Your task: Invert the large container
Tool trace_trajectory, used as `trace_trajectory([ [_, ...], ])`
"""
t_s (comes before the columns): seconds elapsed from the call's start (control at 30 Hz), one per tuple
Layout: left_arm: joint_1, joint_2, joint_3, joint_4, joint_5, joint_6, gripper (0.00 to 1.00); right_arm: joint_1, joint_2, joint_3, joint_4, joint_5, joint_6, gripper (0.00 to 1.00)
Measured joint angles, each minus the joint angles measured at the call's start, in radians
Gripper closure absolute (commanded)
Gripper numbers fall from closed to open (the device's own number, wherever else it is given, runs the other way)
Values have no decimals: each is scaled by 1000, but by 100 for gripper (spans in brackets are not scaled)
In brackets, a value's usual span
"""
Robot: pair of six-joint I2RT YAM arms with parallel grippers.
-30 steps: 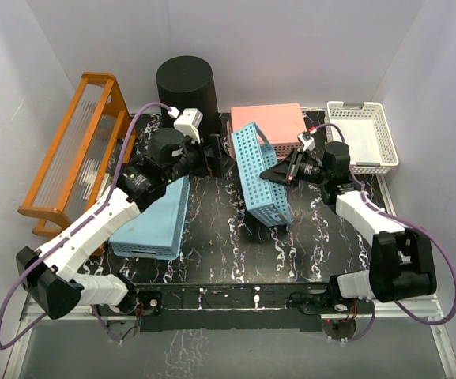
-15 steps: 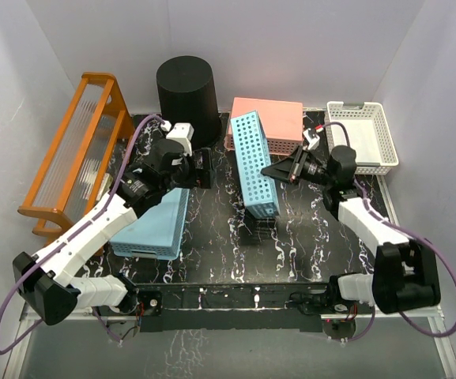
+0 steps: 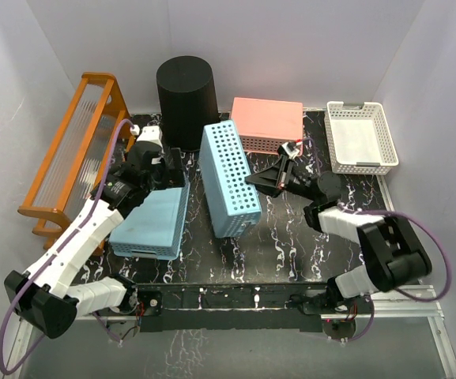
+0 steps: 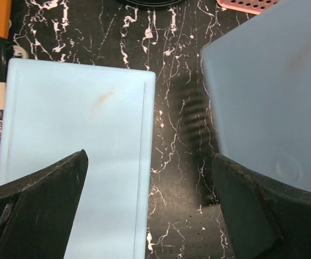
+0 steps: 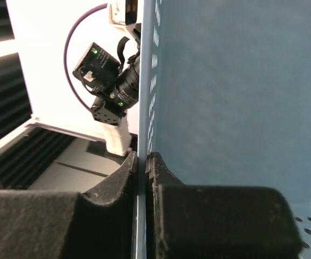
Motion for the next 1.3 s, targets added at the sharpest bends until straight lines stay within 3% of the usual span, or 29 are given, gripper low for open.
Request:
trace_trajectory([
  [0.13,48,-33,-3,-8,23,7,1,41,150,-48,221,51,169,100],
  [0.17,56,-45,-7,-7,29,9,2,41,192,-65,243,63,203,95],
  [0.23,68,-66,-10,-9,42,14,1,32,259,-101,244,78,251,73],
  [0.37,68,-88,-10,-12,64,20,2,-5,308,-167,247,76,282,42],
  [0.47,68,-93,-10,-24,71,21,2,-53,307,-203,249,51,256,31],
  [0.6,68,-77,7,-58,85,21,1,-181,261,-254,182,-14,127,25],
  [0.73,68,-58,13,-63,125,26,1,-260,97,-163,-185,-39,-154,17],
  [0.93,68,-13,9,-35,218,24,1,-262,-122,237,-989,134,-752,15],
  [1.13,68,-12,5,-34,251,13,1,-235,-207,344,-1335,318,-1042,12],
  [1.3,69,-13,5,-51,250,-4,1,-10,-209,352,-1500,506,-1106,2],
])
